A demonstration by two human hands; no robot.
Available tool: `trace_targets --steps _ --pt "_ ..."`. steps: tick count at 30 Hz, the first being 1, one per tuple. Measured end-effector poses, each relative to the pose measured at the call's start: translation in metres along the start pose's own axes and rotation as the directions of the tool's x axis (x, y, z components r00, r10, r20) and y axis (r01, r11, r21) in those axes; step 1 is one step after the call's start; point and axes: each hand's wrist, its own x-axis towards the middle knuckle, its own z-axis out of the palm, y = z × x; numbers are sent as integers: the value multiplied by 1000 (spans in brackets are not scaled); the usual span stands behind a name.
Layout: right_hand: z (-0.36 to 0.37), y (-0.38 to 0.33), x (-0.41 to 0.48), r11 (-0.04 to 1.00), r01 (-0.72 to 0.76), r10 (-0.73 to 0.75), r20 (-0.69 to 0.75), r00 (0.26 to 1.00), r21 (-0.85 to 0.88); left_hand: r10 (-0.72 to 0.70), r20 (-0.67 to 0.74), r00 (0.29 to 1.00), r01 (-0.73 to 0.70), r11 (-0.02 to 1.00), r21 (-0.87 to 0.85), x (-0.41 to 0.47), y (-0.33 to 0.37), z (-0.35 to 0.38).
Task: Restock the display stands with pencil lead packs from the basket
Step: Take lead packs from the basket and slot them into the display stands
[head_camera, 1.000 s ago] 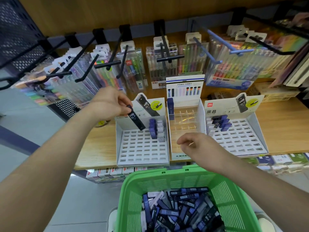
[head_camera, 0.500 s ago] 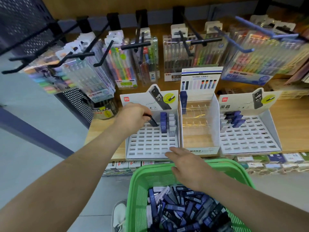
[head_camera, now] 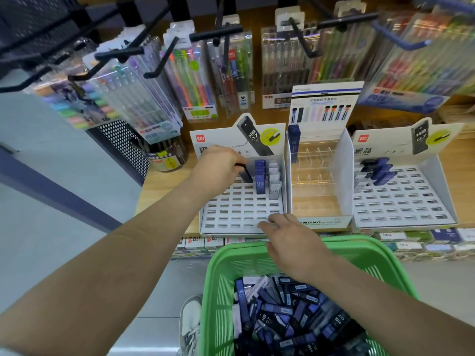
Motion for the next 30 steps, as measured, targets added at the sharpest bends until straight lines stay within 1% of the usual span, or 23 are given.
trace_targets --steps 3,6,7,11,13,15,17,19,20,21,22,24,25,27,29,30 --pt "3 -1 -2 1000 -5 5 -1 1000 -22 -29 -28 999 28 998 -53 2 2 6" --pt "4 -1 -2 1000 -4 4 -7 1000 -1 -149 -65 987 139 980 -144 6 5 15" --pt "4 -1 -2 1000 -3 3 -12 1000 11 -170 -67 983 157 974 -160 6 6 19" --pt "3 3 -2 997 8 -6 -26 1000 71 -146 -65 987 139 985 -103 6 10 21" --pt "0 6 -5 987 13 -5 -49 999 158 -118 -53 992 118 993 14 8 11 16" --pt "-7 10 -10 958 2 24 -85 996 287 -86 -26 996 89 988 126 5 16 11" --pt "-18 17 -17 911 -22 77 -118 990 411 -99 -39 994 103 985 138 -1 20 4" --pt "-31 27 -27 828 -88 153 -73 985 554 -150 -30 988 152 983 99 -10 25 -8" --pt "-37 33 -32 795 -127 171 -18 985 594 -171 30 985 169 983 78 -14 29 -15" --pt "-41 39 -39 787 -166 171 48 984 595 -176 131 976 170 984 53 -18 33 -22" --pt "-42 45 -45 807 -203 166 118 979 555 -161 250 955 162 987 17 -24 38 -27" --pt "-37 55 -58 872 -239 148 236 961 426 -102 453 886 148 987 -67 -42 51 -29" --pt "-31 58 -65 897 -246 143 284 948 367 -68 519 852 133 987 -89 -54 58 -23" --pt "-10 63 -77 933 -249 143 370 918 258 5 600 800 51 996 -77 -81 71 0" --pt "18 70 -87 948 -249 144 436 889 196 63 661 748 -39 998 -51 -109 80 40" --pt "33 72 -92 952 -255 152 464 873 168 66 699 712 -62 998 -31 -125 84 64"
